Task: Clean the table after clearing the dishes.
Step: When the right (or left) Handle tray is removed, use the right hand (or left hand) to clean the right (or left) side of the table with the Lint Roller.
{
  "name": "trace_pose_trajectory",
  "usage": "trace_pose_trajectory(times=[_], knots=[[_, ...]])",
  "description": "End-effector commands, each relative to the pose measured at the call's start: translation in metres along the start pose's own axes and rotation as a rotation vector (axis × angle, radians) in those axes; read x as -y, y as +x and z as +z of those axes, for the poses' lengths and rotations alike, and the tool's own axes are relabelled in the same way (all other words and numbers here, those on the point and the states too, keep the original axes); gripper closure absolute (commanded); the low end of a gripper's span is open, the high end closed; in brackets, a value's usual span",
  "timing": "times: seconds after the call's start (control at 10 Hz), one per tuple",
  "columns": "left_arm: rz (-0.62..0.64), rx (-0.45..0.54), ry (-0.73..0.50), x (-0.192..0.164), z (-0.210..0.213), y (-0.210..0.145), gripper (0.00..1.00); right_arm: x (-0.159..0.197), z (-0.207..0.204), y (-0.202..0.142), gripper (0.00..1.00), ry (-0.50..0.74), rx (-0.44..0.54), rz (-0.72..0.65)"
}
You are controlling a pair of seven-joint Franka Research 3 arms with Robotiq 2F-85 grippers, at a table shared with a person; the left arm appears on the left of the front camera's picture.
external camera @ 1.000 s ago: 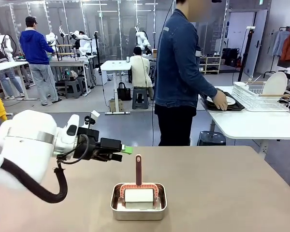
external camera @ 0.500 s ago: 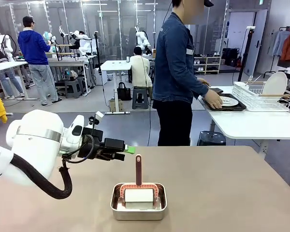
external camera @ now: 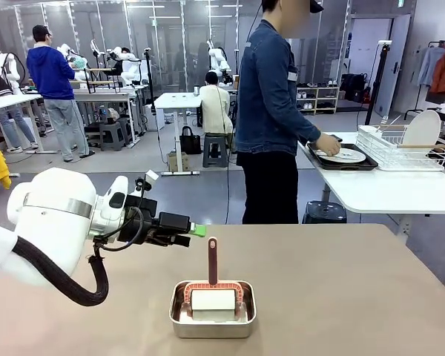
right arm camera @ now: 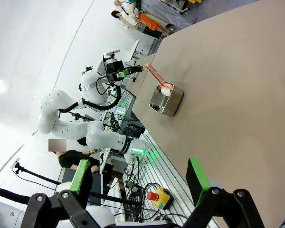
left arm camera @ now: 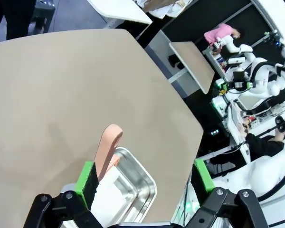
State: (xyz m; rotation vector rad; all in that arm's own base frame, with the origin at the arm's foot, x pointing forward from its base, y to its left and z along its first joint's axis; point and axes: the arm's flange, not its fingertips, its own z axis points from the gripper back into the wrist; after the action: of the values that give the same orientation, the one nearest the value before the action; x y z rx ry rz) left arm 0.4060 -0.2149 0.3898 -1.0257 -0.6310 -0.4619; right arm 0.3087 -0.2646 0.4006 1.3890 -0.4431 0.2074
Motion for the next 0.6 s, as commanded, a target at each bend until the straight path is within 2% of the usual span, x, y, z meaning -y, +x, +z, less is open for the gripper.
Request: trace_pose_trajectory(times=[0.0, 0.1, 0.3, 0.5], knots=[[-0.069, -0.069, 0.1, 0.006, 0.004, 0.011, 0.0, -0.002, 0.001, -0.003, 0.0, 0.003, -0.016, 0.02], [-0.102, -0.116, 0.149, 0.007, 0.002, 0.02, 0.0, -0.002, 0.001, -0.003, 0.0, 0.003, -0.016, 0.02], [-0.192, -0.215, 0.163, 0.012, -0.006, 0.038, 0.0, -0.002, 0.001, -0.003, 0.0, 0.003, -0.016, 0.02], [-0.277, -0.35, 0.222, 0.014, -0.02, 0.059, 0.0, -0.002, 0.001, -0.003, 0.0, 0.003, -0.016, 0.02]])
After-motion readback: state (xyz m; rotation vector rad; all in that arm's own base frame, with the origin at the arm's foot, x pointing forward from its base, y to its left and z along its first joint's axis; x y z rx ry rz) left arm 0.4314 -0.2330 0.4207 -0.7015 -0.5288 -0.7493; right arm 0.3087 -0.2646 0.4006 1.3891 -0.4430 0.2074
